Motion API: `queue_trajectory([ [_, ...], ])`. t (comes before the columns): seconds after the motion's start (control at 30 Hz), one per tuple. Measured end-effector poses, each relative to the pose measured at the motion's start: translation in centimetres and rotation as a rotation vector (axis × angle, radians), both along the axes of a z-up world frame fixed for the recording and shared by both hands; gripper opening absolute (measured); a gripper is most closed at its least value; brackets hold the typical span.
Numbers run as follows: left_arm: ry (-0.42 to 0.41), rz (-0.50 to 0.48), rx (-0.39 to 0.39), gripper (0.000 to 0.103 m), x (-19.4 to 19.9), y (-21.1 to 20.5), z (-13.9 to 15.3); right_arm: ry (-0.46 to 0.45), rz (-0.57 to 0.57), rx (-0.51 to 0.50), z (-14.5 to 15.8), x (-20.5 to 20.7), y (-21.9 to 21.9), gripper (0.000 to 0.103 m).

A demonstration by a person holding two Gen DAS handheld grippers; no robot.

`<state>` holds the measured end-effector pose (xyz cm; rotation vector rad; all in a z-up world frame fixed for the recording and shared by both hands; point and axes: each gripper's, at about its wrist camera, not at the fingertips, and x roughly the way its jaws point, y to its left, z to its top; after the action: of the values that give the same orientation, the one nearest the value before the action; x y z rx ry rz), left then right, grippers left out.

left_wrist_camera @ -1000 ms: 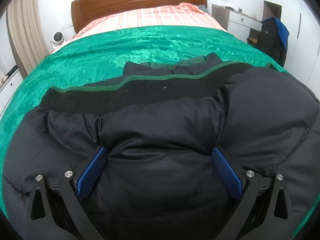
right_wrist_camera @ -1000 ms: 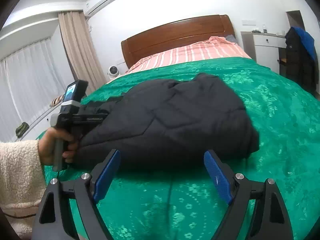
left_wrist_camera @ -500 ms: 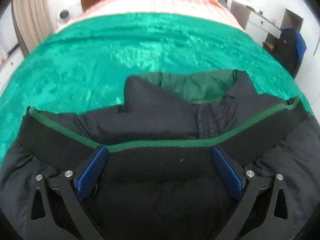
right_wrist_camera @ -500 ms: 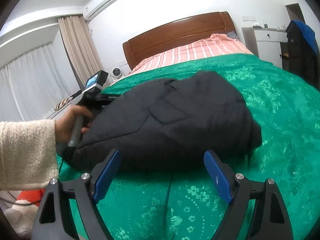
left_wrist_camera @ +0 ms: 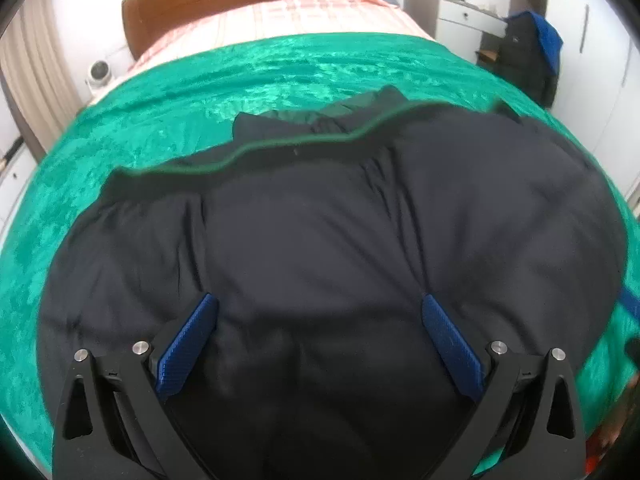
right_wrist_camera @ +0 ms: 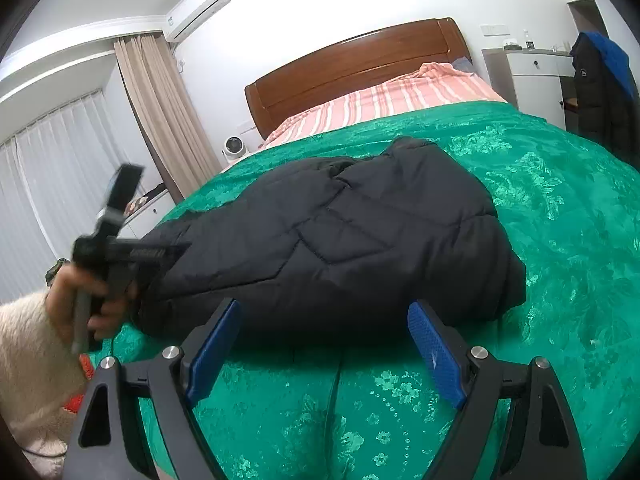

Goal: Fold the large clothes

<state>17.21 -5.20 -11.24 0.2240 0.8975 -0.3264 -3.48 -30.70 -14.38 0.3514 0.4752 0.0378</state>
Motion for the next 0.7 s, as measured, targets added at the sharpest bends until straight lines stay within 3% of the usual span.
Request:
queue_trajectory([
  [0.3,-0.020,0.047,-0.073,0.102,-4.6,2.0,-0.2,0.002,-0.018,0.015,-0.3,0.0,-0.3,0.085],
  [0.53,-0.060,-0.003,0.067,0.103,-6.3,-0.8,-2.9,0.019,-0.029,0.028,-0.8,0.1,-0.6,0.085],
  [0.7,-0.069,-0.016,0.072,0.103,-6.2,-1.0,-4.3,0.030,-0.039,0.025,-1.0,0.0,-0.8,0.085],
])
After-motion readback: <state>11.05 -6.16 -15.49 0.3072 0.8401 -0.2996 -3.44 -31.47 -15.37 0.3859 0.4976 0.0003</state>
